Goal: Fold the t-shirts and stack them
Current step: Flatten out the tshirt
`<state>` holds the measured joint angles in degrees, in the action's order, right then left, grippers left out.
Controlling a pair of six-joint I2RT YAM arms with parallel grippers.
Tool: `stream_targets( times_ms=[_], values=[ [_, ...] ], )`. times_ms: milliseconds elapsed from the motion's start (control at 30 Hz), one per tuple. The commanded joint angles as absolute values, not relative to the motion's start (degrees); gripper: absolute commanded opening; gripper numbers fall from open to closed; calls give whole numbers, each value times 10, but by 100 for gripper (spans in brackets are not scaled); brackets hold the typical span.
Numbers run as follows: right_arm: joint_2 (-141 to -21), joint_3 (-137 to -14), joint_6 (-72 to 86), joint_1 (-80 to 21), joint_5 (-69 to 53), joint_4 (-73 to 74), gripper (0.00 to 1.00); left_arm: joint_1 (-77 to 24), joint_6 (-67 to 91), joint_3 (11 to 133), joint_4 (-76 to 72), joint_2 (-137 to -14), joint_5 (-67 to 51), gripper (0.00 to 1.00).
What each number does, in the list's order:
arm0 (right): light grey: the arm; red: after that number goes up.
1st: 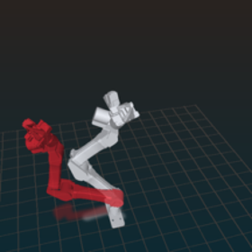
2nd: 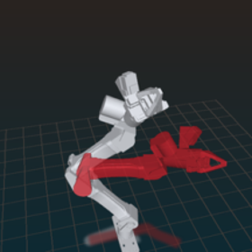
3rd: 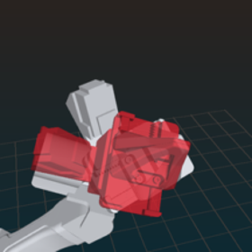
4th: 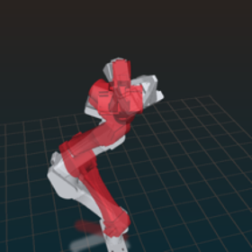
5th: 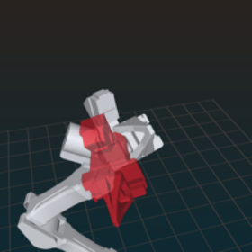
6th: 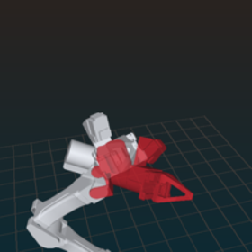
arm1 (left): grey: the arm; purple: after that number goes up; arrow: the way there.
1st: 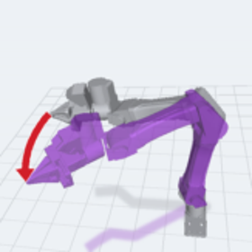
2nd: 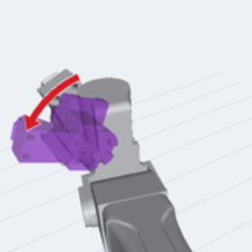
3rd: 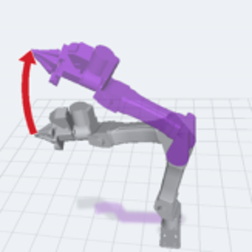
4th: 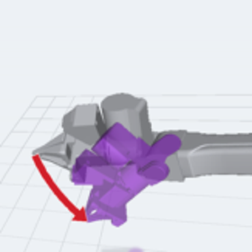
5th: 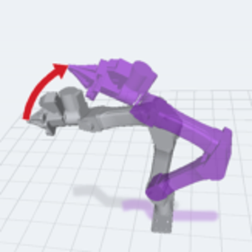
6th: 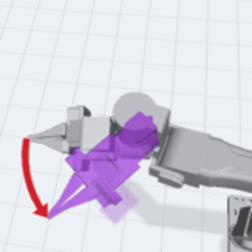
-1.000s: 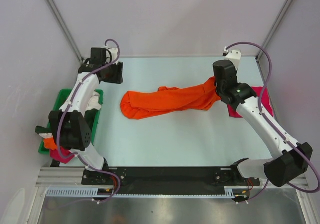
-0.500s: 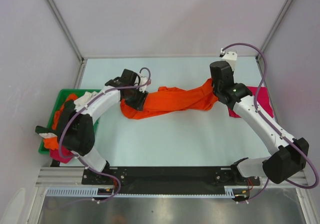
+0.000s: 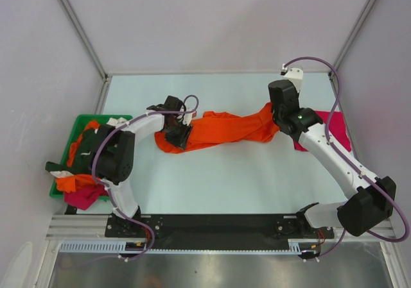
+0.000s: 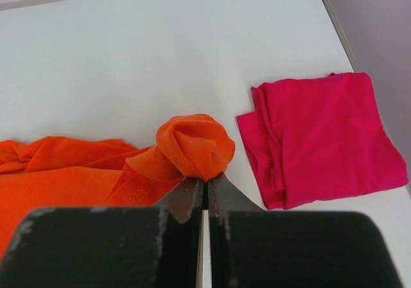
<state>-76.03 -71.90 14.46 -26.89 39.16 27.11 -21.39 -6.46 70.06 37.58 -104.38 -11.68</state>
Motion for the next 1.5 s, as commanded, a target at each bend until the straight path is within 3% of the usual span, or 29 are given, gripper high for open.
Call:
stream_targets(
  times_ms=[0, 833, 1000, 1300, 1467],
  values=[
    [-752, -715, 145, -271, 403, 256, 0, -218, -52, 710, 342, -1055, -102, 45],
    [-744, -696, 147, -268, 402, 263, 0, -217, -31, 769, 337, -1120, -87, 44],
    [-745, -691, 153, -267, 397, 259, 0, -217, -40, 759, 338, -1107, -76, 36],
    [-749, -693, 161, -278, 395, 258, 0, -213, -35, 753, 339, -1035, -47, 36],
    [-748, -691, 164, -285, 396, 256, 0, -211, -39, 755, 349, -1028, -52, 30]
  ],
)
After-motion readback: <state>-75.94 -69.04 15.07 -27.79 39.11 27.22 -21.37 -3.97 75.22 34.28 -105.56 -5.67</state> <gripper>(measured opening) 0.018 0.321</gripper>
